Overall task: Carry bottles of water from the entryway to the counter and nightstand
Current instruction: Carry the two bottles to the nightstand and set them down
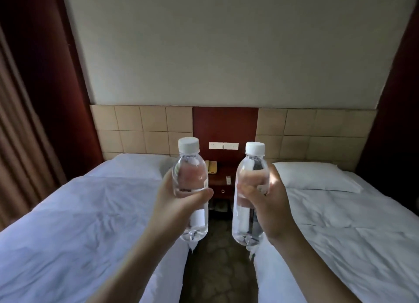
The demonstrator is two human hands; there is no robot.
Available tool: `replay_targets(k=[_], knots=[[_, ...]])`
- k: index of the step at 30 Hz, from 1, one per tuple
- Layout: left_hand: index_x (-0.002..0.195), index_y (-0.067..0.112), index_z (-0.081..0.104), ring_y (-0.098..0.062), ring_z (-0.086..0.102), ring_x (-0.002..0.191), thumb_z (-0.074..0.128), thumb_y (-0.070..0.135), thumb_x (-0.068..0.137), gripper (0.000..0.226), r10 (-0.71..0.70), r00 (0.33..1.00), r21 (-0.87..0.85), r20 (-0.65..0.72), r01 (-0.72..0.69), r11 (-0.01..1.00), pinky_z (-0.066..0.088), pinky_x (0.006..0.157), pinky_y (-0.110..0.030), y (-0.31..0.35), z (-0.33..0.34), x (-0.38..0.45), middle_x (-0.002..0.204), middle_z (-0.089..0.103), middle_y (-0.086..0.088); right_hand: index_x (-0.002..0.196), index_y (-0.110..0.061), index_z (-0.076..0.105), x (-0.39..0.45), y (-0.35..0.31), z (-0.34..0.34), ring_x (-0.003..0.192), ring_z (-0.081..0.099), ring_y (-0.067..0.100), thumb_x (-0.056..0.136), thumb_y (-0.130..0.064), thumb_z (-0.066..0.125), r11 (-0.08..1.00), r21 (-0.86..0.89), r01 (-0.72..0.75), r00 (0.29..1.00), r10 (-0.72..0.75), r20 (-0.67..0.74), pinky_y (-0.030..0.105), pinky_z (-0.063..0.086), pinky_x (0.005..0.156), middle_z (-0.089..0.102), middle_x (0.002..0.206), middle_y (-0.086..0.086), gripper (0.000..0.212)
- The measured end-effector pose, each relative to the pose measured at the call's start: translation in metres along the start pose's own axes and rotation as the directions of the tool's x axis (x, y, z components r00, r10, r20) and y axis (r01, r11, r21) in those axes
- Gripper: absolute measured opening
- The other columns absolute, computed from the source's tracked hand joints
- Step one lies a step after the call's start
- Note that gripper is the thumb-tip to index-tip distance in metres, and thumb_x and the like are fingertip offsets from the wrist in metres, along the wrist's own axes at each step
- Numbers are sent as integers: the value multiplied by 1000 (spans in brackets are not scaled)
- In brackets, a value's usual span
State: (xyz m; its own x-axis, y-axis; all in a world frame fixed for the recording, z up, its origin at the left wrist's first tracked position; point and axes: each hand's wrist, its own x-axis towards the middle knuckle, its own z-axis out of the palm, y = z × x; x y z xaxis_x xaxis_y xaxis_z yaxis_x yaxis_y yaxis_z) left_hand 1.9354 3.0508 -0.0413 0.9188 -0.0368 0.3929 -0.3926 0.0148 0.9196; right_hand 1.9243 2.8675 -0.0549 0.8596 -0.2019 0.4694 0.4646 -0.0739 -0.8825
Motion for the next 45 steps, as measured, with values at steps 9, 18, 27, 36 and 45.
replay_targets(k=[9, 18, 27, 36, 45], knots=[[100, 15, 64, -27, 71, 81, 76, 16, 65, 37, 13, 987, -67, 162, -2, 998, 58, 64, -26, -63, -3, 195, 87, 69, -14, 125, -31, 54, 158, 63, 28, 97, 68, 10, 74, -31, 71, 1000, -29, -2, 986, -3, -169, 21, 56, 71, 67, 107, -3, 54], [97, 23, 62, -12, 71, 77, 74, 19, 63, 36, -2, 987, -46, 158, 10, 999, 59, 63, -21, -157, 53, 352, 86, 69, -1, 114, -31, 56, 301, 168, 0, 75, 68, 2, 71, -21, 69, 1000, -22, -19, 976, 14, -217, 16, 53, 59, 69, 84, -15, 47], [98, 19, 63, -29, 70, 83, 76, 25, 63, 37, 8, 995, 23, 102, -11, 1000, 61, 72, -41, -245, 132, 536, 87, 70, -10, 120, -29, 56, 495, 289, -45, 83, 68, 5, 72, -23, 70, 999, -3, -46, 983, 45, -180, 18, 54, 64, 69, 89, -14, 50], [97, 25, 65, -27, 72, 86, 75, 19, 66, 32, -63, 994, 2, 93, 63, 998, 61, 78, -42, -344, 178, 706, 90, 72, -8, 121, -23, 57, 667, 404, -58, 83, 68, 8, 73, -24, 70, 994, -33, -107, 986, 102, -134, 19, 54, 66, 68, 89, -10, 50], [100, 22, 63, -26, 69, 86, 81, 27, 57, 47, -168, 972, -46, 163, 177, 983, 57, 79, -45, -502, 234, 924, 93, 69, -11, 114, -34, 57, 867, 569, -58, 86, 67, 5, 72, -20, 70, 978, -81, -193, 966, 174, -193, 18, 53, 69, 69, 91, -14, 47]])
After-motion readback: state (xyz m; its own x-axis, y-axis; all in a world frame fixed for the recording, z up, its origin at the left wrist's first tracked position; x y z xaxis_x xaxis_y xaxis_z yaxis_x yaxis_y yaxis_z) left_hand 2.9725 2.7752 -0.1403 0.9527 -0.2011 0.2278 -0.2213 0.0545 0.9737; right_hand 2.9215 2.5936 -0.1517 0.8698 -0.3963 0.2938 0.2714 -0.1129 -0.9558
